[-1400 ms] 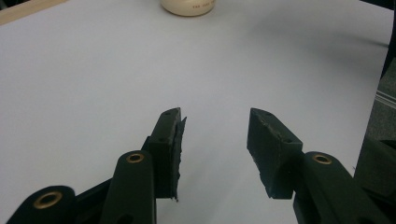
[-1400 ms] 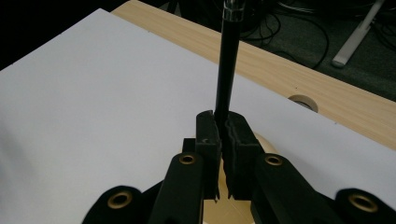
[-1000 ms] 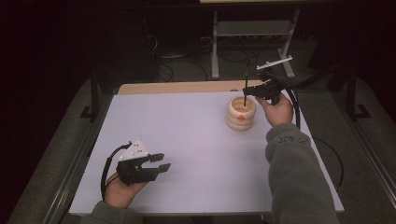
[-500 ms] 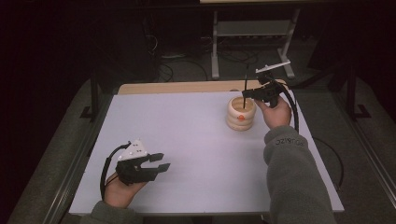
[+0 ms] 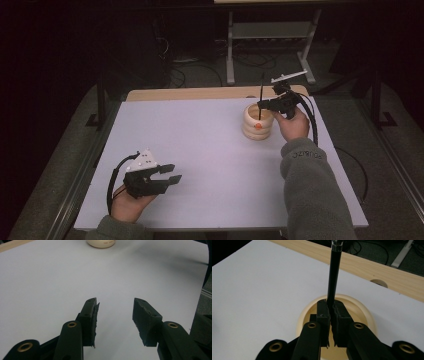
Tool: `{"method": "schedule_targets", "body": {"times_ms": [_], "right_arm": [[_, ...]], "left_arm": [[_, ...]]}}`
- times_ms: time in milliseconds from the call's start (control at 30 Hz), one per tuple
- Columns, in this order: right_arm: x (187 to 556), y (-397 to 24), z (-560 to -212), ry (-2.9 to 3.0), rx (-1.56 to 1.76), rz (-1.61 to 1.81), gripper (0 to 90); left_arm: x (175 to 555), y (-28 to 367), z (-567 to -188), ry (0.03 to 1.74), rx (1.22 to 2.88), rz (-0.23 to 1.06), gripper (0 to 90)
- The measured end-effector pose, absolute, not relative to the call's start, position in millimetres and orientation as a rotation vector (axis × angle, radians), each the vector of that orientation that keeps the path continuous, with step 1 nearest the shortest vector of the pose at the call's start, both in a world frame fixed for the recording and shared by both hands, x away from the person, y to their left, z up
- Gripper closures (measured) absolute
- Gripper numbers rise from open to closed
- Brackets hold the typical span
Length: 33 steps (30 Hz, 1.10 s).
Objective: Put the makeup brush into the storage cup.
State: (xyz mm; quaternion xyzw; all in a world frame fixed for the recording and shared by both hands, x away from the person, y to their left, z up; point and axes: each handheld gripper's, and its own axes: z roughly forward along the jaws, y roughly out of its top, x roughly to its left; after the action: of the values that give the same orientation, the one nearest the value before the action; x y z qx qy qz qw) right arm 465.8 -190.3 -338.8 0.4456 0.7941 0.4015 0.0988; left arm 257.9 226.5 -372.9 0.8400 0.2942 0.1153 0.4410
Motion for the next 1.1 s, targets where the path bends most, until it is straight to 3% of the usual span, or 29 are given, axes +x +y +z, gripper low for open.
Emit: {"method": "schedule_targets", "body": {"times_ms": [933, 967, 1000, 1100], "right_arm": [[462.6, -189.5, -366.4, 2.366, 1.359, 1.150, 83.4], [462.5, -189.6, -366.9, 2.366, 1.357, 1.147, 82.2], [462.5, -189.5, -367.4, 2.361, 1.355, 1.142, 75.1], [461.4, -189.6, -366.2, 2.341, 1.364, 1.135, 72.1]], "left_arm": [[258.0, 224.4, -374.3, 0.727, 2.090, 0.284, 54.3], [258.1, 224.4, -374.4, 0.725, 2.091, 0.284, 54.2], [258.1, 224.4, -374.4, 0.728, 2.091, 0.283, 53.9], [258.7, 224.6, -374.7, 0.726, 2.095, 0.287, 52.6]]}}
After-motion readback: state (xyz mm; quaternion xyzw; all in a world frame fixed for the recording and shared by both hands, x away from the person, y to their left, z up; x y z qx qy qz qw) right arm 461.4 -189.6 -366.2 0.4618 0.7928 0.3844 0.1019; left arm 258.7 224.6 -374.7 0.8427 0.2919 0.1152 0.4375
